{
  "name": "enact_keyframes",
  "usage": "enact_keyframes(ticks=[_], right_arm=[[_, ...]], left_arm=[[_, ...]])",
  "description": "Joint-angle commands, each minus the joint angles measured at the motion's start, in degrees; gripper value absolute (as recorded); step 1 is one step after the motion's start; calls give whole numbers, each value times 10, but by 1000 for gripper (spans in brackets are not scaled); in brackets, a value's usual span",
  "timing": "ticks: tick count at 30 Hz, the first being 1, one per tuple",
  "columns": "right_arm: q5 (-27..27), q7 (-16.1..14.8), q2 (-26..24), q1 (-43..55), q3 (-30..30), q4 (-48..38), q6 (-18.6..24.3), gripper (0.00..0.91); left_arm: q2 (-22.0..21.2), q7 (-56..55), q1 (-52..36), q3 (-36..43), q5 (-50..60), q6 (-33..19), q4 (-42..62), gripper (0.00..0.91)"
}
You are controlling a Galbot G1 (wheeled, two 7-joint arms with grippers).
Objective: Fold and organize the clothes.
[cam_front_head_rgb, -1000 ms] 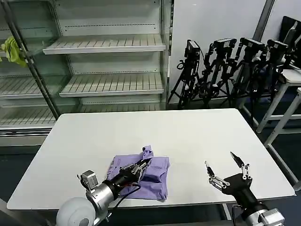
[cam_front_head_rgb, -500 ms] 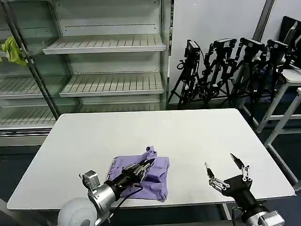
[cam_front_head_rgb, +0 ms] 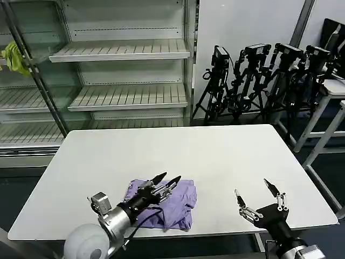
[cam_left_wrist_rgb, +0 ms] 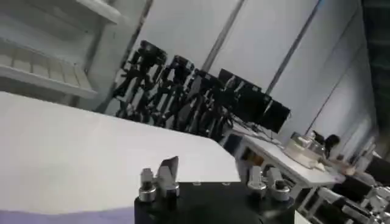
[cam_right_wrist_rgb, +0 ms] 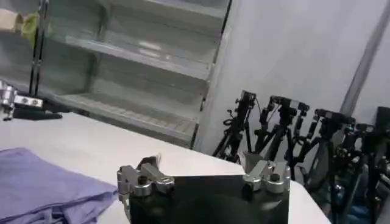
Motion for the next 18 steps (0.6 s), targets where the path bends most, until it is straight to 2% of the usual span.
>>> enact_keyframes(ticks=[1, 5, 7, 18], right_arm=[[15, 2, -24, 17, 5, 4, -1, 907], [37, 4, -37, 50, 2, 3, -3, 907], [46, 5, -40, 64, -1, 1, -3, 907], [63, 5, -50, 86, -5, 6, -3, 907]], left_arm=[[80, -9, 50, -118, 21, -11, 28, 907], [75, -10, 86, -139, 27, -11, 54, 907], [59, -9, 93, -138, 37, -12, 67, 907], [20, 0, 115, -129, 64, -16, 93, 907]])
